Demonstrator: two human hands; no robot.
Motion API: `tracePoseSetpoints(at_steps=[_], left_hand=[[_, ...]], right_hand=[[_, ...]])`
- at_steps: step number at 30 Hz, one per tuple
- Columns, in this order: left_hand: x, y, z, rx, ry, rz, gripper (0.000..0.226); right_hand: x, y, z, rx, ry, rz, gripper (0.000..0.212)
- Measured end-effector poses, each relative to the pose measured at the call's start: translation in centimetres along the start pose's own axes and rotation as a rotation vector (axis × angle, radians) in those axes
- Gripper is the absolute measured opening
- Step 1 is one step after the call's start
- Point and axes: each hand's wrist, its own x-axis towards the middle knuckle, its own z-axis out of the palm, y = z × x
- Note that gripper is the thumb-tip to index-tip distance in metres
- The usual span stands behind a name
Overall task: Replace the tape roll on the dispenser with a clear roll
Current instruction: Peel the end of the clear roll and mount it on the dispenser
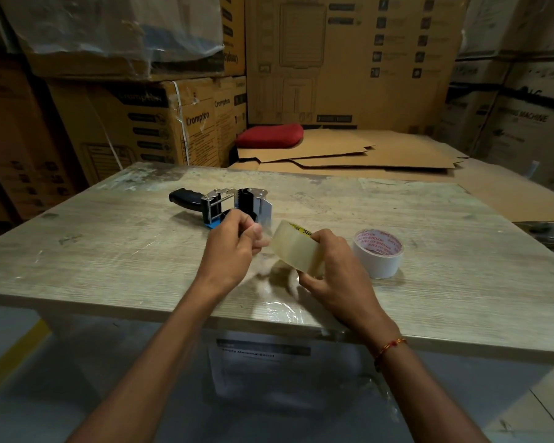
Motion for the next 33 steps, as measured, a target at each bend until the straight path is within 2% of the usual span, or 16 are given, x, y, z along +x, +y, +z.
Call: tracePoseSetpoints(at_steps=[2, 5, 8, 11, 15, 20, 22, 24, 27, 29, 33], left_hand=[[0.1, 0.2, -0.6, 0.011, 0.046, -0.004, 0.013], [0.2, 0.8, -1.2, 0.191, 0.085, 0.062, 0.011], [0.7, 1.2, -1.7, 0.283, 0.115, 0.062, 0.01], [1.6, 1.5, -2.8, 0.256, 0.15, 0.013, 0.008], [2.3, 2.2, -4.1, -0.042, 0.034, -0.161, 0.014], [2.2, 2.4, -4.5, -0.468, -0.107, -0.444, 0.02], [1.9, 2.2, -4.6, -0.626, -0.122, -0.52, 0.024], [1.5, 1.8, -4.4, -0.688, -0.161, -0.54, 0.03], [0.8, 0.6, -3.9, -0.649, -0.244, -0.502, 0.036], [0.5, -0.2, -3.6, -0.602, -0.257, -0.481, 0.03], [0.4, -1.1, -3.1, -0.338, -0.198, -0.427, 0.01]], right_hand=[[0.2, 0.1, 0.3, -0.053, -0.008, -0.016, 0.045], [0.4, 0.3, 0.5, -0.048, -0.01, -0.017, 0.044], [0.9, 0.0, -0.1, 0.021, -0.016, -0.031, 0.054], [2.2, -0.6, -1.5, 0.134, -0.009, -0.036, 0.063], [3.7, -1.1, -3.4, 0.258, -0.072, -0.001, 0.049], [4.9, -0.7, -4.7, 0.46, -0.15, 0.09, 0.021], [5.4, -0.4, -4.9, 0.47, -0.172, 0.124, 0.019], [5.8, 0.0, -5.1, 0.46, -0.207, 0.181, 0.022], [6.4, 0.6, -5.3, 0.441, -0.262, 0.239, 0.021], [6.6, 0.9, -5.0, 0.401, -0.296, 0.245, 0.02], [7.0, 1.1, -4.4, 0.266, -0.418, 0.23, 0.021]])
